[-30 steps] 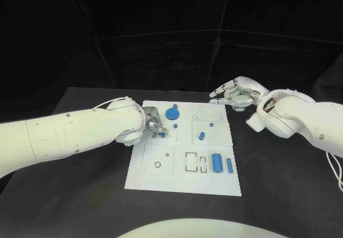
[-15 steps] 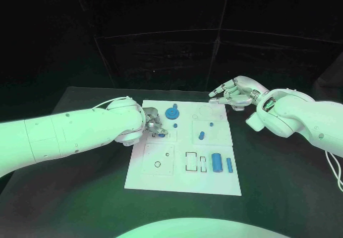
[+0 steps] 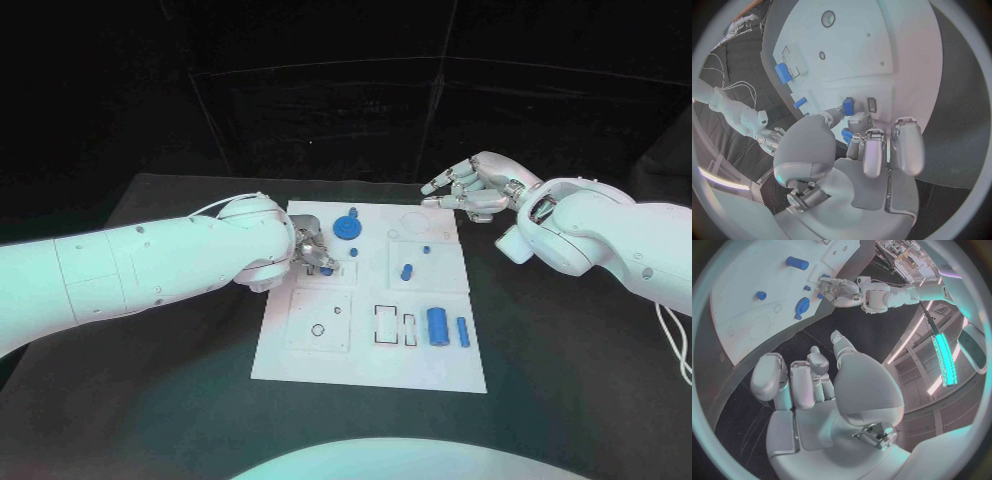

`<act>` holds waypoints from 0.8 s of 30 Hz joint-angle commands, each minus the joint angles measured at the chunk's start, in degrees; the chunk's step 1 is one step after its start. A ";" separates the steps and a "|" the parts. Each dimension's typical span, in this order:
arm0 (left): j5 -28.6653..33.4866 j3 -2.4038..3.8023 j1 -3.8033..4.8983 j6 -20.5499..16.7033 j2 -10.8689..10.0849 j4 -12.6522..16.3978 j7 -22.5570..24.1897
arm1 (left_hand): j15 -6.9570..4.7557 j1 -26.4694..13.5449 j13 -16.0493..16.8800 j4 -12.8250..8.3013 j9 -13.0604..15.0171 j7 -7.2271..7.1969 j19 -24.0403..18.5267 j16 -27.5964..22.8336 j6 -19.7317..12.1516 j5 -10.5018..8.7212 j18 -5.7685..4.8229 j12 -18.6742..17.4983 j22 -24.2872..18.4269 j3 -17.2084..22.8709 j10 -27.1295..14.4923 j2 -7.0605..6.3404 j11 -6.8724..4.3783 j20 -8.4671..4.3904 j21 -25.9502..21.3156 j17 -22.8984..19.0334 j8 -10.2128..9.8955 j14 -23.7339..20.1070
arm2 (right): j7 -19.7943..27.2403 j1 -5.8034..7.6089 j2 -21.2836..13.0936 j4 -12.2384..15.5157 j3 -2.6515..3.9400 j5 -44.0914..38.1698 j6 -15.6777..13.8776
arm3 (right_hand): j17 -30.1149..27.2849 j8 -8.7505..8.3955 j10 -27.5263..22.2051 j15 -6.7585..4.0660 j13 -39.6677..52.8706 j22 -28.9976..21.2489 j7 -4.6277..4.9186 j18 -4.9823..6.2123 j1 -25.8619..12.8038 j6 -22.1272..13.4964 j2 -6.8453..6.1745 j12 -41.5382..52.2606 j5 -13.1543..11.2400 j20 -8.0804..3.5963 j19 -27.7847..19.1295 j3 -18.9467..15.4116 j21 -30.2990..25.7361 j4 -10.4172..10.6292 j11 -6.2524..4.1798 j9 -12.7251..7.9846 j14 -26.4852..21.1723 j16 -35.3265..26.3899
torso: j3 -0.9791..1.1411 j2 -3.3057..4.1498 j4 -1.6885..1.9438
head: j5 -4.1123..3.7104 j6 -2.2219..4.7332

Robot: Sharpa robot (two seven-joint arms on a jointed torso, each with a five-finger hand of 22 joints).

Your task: Assemble the parts on the task board

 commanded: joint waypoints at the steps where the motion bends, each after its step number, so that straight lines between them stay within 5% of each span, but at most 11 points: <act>1: -0.06 -0.23 -0.28 1.51 0.36 -0.34 -0.27 | -0.26 -2.22 0.27 0.97 0.18 -0.28 0.88 0.19 0.46 0.08 -1.09 0.44 0.26 -1.77 0.50 -0.62 -0.02 -0.34 0.31 15.09 0.52 6.04 | 0.38 0.12 0.06 -0.02 0.03 0.16 0.48 | -0.38 0.37 -0.73 -0.16 -0.39 -0.58 -0.03 1.05 -0.23 -0.43 0.44 -0.60 -0.12 -0.03 -0.47 -0.47 -0.59 -0.01 -0.01 -0.07 1.96 -0.48 | 0.01 0.00 0.04 | -0.05 -0.04; 24: -0.05 -0.22 -0.24 1.09 1.37 -2.33 -0.75 | -0.66 -8.14 1.15 4.76 1.03 -0.81 1.28 0.19 1.46 0.07 -1.27 1.69 1.41 -9.25 1.14 -1.49 -0.45 -0.72 0.92 15.09 1.69 6.04 | 0.43 0.12 0.20 -0.09 0.03 0.15 0.47 | -1.71 0.62 -1.62 -0.14 -1.57 -2.20 -0.01 1.33 -0.54 -0.65 0.54 -1.62 -0.18 -0.02 -1.11 -1.29 -1.61 0.40 0.03 -0.10 1.60 -1.58 | -0.04 -0.05 0.05 | -0.28 -0.19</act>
